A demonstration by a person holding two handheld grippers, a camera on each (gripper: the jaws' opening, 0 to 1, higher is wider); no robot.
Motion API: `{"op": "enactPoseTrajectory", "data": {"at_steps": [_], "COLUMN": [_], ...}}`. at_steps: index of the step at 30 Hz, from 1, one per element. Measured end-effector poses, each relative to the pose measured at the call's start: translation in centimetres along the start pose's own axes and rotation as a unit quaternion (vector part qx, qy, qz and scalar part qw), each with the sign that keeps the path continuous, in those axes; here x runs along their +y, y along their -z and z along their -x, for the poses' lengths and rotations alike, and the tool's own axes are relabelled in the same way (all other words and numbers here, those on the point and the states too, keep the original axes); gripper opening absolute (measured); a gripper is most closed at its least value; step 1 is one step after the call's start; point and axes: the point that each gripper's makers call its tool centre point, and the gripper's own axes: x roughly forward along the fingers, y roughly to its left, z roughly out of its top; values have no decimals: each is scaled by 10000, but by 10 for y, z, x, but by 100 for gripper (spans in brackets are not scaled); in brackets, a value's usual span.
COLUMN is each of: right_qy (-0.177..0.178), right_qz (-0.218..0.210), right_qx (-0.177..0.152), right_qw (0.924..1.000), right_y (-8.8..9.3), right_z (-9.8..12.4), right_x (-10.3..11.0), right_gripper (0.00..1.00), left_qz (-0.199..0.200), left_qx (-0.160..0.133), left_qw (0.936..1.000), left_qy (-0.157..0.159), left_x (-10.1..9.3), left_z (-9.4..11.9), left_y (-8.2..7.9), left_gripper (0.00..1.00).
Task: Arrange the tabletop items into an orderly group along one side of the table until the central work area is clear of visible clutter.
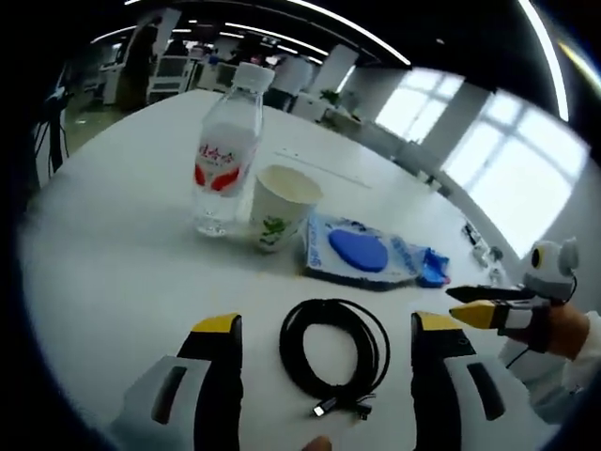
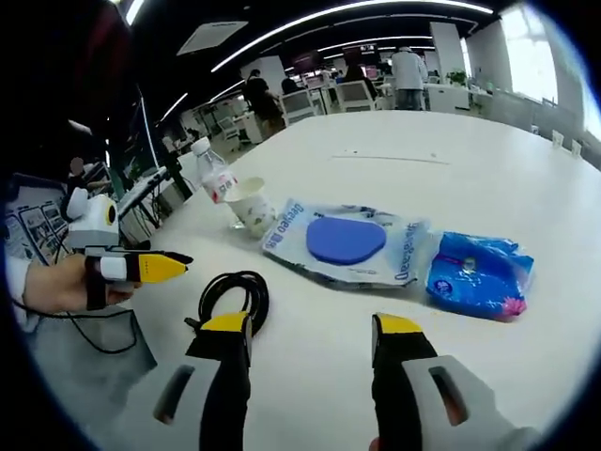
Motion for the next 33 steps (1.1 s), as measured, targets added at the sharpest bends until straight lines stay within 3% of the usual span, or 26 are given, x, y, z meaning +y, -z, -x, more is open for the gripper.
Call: {"op": "enactPoseTrajectory", "data": {"at_steps": [9, 19, 24, 33], "right_qy": [-161, -324, -380, -541], "right_qz": [-188, -273, -350, -441], "right_qx": [199, 408, 459, 460], "right_qw": [9995, 9983, 9976, 9965], "right_y": [17, 30, 31, 33], "right_z": [-19, -33, -41, -54], "right_x": [17, 37, 42, 56], "right_gripper": [46, 45, 44, 43], "left_qz": [206, 409, 470, 205], "left_qx": [183, 262, 253, 232], "left_qw": [9996, 9988, 9986, 9995], "left_qy": [-58, -51, 16, -102], "left_x": [12, 16, 15, 15], "left_z": [-5, -13, -18, -21], "left_y": [17, 26, 27, 31], "left_gripper": [66, 64, 57, 47]}}
